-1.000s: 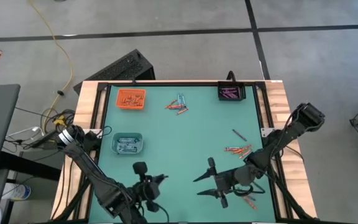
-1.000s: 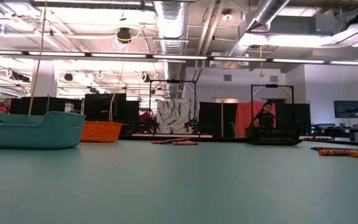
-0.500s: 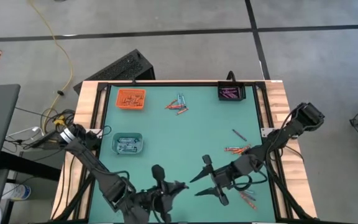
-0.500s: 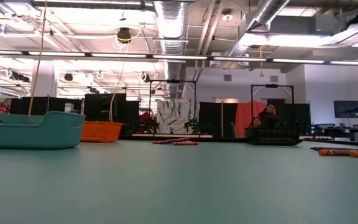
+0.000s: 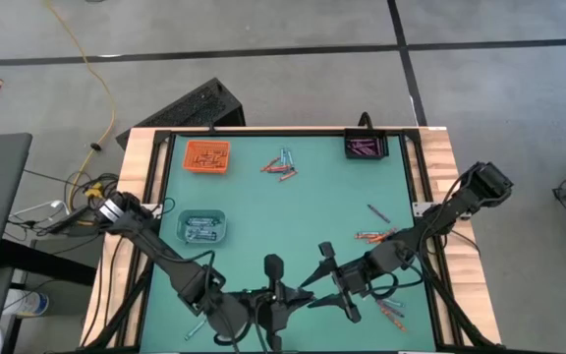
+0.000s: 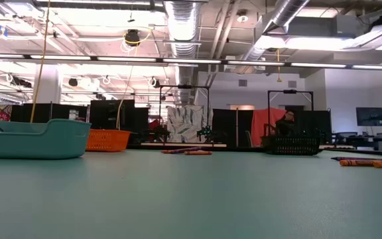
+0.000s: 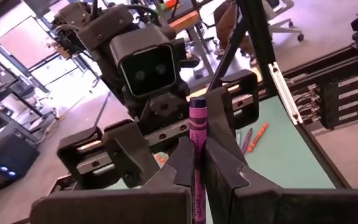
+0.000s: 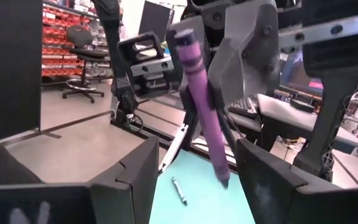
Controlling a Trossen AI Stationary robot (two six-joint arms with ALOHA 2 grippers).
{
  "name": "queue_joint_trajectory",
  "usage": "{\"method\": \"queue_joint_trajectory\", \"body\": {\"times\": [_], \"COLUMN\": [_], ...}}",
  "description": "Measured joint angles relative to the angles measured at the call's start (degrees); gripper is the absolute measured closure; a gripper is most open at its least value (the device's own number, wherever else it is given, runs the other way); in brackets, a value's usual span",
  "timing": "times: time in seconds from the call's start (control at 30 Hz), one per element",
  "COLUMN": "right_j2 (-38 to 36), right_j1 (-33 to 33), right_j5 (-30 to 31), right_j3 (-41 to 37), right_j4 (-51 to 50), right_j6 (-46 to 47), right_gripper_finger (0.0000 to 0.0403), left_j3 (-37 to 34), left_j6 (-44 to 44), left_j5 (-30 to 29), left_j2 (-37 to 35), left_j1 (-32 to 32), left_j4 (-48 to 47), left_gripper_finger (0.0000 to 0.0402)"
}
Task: Sort crayons
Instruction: Put the purple crayon into the black basket
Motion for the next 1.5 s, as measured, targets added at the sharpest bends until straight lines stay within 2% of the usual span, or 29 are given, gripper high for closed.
{"method": "queue_joint_trajectory", "body": {"times": [0.13, 0.27, 0.53, 0.77, 0.97, 1.1, 1.27, 1.37, 1.5], "right_j2": [0.0, 0.0, 0.0, 0.0, 0.0, 0.0, -0.02, -0.02, -0.02], "right_j1": [-0.28, -0.3, -0.21, 1.09, 1.25, 1.23, 0.76, -0.66, -4.34], "right_j5": [-0.04, -0.02, 0.25, 4.59, 5.23, 5.4, 6.88, 8.26, 9.22], "right_j3": [0.0, 0.0, 0.0, 0.0, 0.0, 0.0, 0.0, 0.0, 0.0], "right_j4": [1.22, 1.77, 1.72, 1.66, 1.58, 1.08, -1.76, -5.63, -12.38], "right_j6": [-0.28, -1.82, -4.61, -9.22, -9.53, -9.19, -8.2, -6.96, -4.6], "right_gripper_finger": [0.0191, 0.0216, 0.0312, 0.0388, 0.0396, 0.0399, 0.04, 0.0401, 0.0401], "left_j3": [0.0, 0.0, -0.02, 0.0, 0.0, 0.0, 0.0, 0.0, -0.18], "left_j6": [0.83, 1.38, 1.9, 0.43, -1.66, -3.64, -6.2, -9.8, -20.47], "left_j5": [2.35, 3.41, 3.11, 3.18, 3.42, 3.07, -1.77, -5.45, -9.78], "left_j2": [0.02, 0.02, 0.06, 0.07, 0.07, 0.07, 0.09, 0.09, 0.09], "left_j1": [1.07, 1.61, 1.95, 1.97, 1.97, 1.97, 0.98, 0.03, -0.76], "left_j4": [1.19, 1.58, 3.02, 3.34, 3.0, 1.49, -5.03, -12.36, -26.46], "left_gripper_finger": [0.0401, 0.0401, 0.0401, 0.0401, 0.0395, 0.0366, 0.0301, 0.0263, 0.0235]}}
